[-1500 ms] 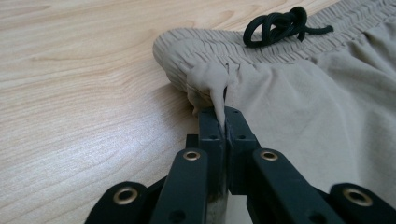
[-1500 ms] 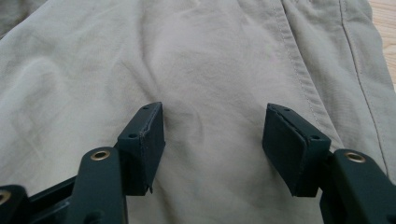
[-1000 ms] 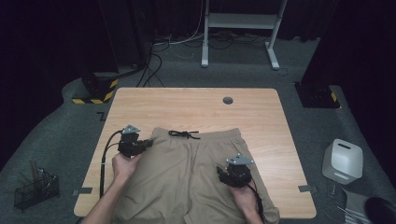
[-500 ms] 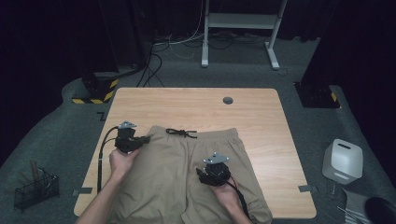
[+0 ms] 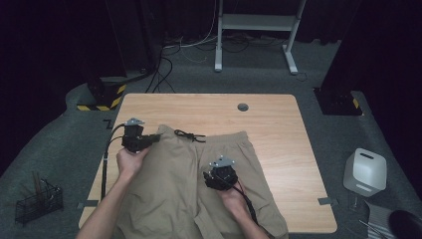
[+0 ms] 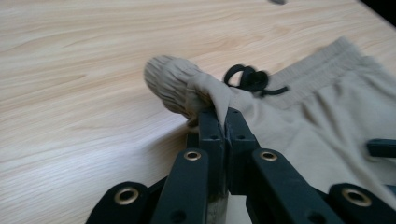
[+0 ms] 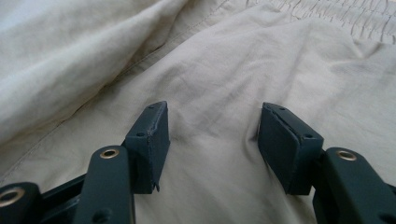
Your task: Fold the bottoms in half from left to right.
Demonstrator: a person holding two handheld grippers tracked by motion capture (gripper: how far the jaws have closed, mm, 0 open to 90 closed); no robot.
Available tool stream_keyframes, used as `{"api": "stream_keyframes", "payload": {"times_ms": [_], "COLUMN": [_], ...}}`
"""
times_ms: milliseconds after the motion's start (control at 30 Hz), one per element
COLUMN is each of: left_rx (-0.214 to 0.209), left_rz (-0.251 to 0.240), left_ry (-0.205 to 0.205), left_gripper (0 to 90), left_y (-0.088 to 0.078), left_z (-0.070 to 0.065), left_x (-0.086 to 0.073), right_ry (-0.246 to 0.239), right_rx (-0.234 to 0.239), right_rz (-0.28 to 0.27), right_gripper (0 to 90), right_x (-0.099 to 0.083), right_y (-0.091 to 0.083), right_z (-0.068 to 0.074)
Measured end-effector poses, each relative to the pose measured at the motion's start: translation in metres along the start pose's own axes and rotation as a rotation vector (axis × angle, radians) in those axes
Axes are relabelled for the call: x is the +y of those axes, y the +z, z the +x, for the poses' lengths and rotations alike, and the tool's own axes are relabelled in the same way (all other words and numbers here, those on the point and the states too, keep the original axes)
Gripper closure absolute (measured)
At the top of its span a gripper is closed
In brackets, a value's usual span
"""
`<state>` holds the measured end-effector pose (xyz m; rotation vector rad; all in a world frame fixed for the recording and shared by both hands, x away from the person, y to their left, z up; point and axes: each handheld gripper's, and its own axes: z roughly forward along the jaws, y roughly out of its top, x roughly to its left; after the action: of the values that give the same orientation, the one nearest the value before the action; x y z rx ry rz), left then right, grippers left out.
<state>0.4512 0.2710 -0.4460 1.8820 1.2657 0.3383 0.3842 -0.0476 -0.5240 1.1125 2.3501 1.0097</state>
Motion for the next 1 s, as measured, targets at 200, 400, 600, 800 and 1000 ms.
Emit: {"api": "stream_keyframes", "payload": {"times_ms": [200, 400, 600, 800, 1000], "left_rx": [-0.082, -0.089, -0.113, -0.127, -0.151], "left_rz": [-0.035, -0.038, -0.053, -0.052, -0.042], "left_ry": [-0.022, 0.019, 0.038, 0.076, 0.112], "left_gripper": [87.8, 87.8, 87.7, 87.8, 87.8], "left_y": [-0.003, -0.003, 0.000, 0.001, 0.008], "left_z": [-0.012, -0.023, -0.034, -0.046, -0.061], "left_x": [0.003, 0.010, 0.015, 0.023, 0.034], "right_ry": [0.018, 0.010, 0.027, 0.014, -0.006], "right_rx": [0.017, 0.017, 0.039, 0.030, 0.015], "right_rz": [-0.007, -0.003, -0.012, -0.013, -0.007], "right_gripper": [42.4, 42.2, 42.9, 43.5, 43.4], "right_x": [-0.001, -0.001, -0.001, -0.005, -0.004], "right_y": [0.000, -0.001, -0.008, -0.004, -0.004], "right_z": [-0.002, -0.002, -0.002, -0.002, 0.001]}}
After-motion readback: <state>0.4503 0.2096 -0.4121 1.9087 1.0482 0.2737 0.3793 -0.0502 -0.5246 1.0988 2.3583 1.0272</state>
